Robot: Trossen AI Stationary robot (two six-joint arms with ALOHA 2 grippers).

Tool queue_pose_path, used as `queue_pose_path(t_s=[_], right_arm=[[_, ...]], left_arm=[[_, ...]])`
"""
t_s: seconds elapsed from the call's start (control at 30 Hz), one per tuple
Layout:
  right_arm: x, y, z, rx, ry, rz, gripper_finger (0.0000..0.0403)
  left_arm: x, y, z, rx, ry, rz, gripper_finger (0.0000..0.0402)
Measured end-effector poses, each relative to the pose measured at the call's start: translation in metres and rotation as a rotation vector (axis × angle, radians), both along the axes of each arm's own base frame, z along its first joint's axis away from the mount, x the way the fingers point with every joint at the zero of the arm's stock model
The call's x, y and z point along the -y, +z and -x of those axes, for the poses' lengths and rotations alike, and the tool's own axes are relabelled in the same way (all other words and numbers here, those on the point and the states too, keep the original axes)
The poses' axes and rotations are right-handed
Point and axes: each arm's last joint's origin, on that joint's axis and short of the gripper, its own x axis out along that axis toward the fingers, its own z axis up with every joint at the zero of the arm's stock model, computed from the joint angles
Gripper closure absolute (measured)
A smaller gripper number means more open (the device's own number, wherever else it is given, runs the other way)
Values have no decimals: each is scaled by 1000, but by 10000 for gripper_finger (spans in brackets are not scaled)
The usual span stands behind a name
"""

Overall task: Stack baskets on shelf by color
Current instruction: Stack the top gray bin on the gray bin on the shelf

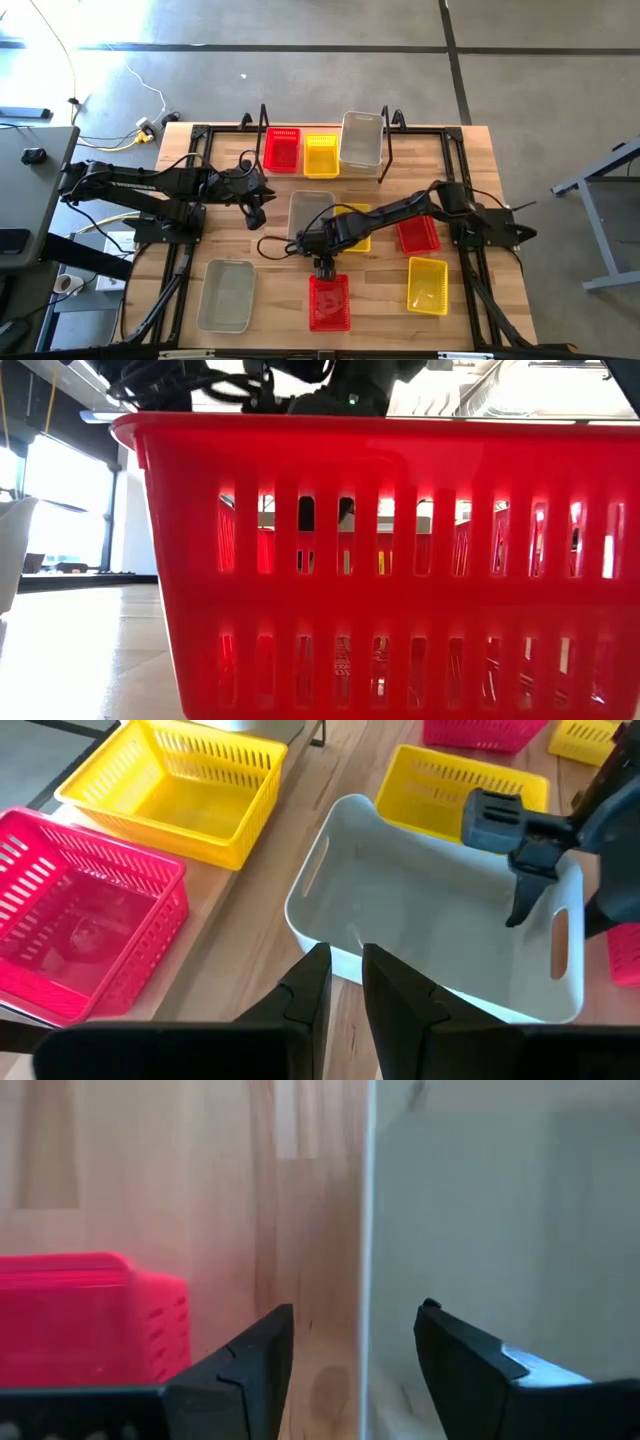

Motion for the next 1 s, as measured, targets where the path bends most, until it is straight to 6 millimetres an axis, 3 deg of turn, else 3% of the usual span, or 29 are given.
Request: queue_pose_path(t_s=[0.13,0.4,0.6,1.0], right_arm=[[0,-2,-1,-2,-8,14,242],[0,-2,0,0,27,24,390],[1,7,0,14,69,37,396],[8,61,4,101,120,102,402]], left_arm=[[0,0,0,-2,0,0,348],[0,0,0,-3,-2,-2,348],[0,0,0,-4,-2,-2,348],[0,-1,1,-11,-1,-2,348]])
